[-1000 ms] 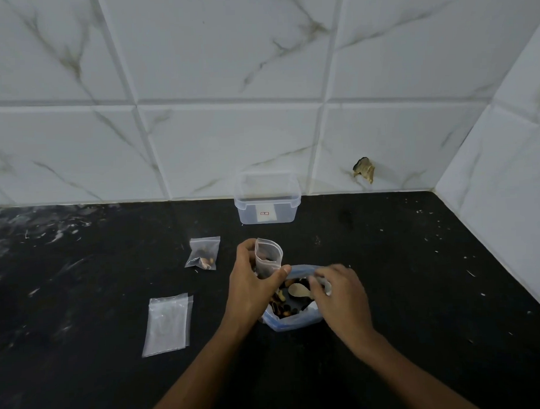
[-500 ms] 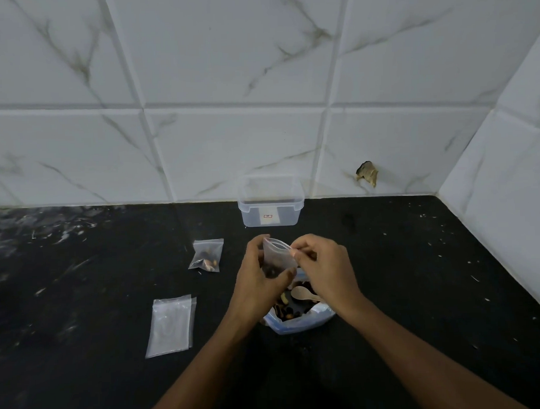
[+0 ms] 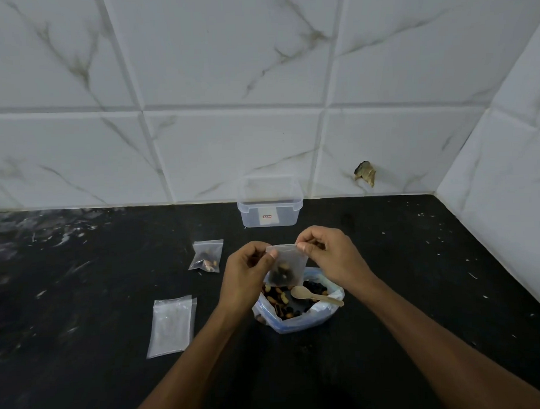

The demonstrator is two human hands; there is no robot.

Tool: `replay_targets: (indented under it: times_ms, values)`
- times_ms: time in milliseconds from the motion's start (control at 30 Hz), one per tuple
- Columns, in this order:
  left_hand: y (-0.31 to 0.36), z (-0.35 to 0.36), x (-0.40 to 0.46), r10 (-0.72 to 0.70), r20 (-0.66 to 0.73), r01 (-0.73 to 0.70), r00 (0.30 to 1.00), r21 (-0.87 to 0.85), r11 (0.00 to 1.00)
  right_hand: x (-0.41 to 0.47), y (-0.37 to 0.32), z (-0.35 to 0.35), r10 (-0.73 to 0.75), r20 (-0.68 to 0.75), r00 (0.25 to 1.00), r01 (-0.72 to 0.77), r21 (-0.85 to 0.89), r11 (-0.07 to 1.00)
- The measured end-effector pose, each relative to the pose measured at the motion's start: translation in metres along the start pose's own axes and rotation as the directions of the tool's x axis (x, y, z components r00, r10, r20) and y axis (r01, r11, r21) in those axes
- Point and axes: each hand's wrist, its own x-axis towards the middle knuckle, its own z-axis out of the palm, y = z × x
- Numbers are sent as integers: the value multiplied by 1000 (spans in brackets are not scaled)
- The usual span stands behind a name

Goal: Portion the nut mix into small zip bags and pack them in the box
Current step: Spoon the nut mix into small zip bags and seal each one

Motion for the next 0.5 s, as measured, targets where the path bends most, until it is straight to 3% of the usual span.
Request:
replay_targets:
  times_ms: [200,500]
  values:
    - [5,2,-1,-2,0,2,1000,-26,1000,-1,-4,-1,-51,116,992,53,-17,998]
    - [14,-1,0,21,66,-22,998,13,1000,0,-6,0,-100,89,991,104,-36,994]
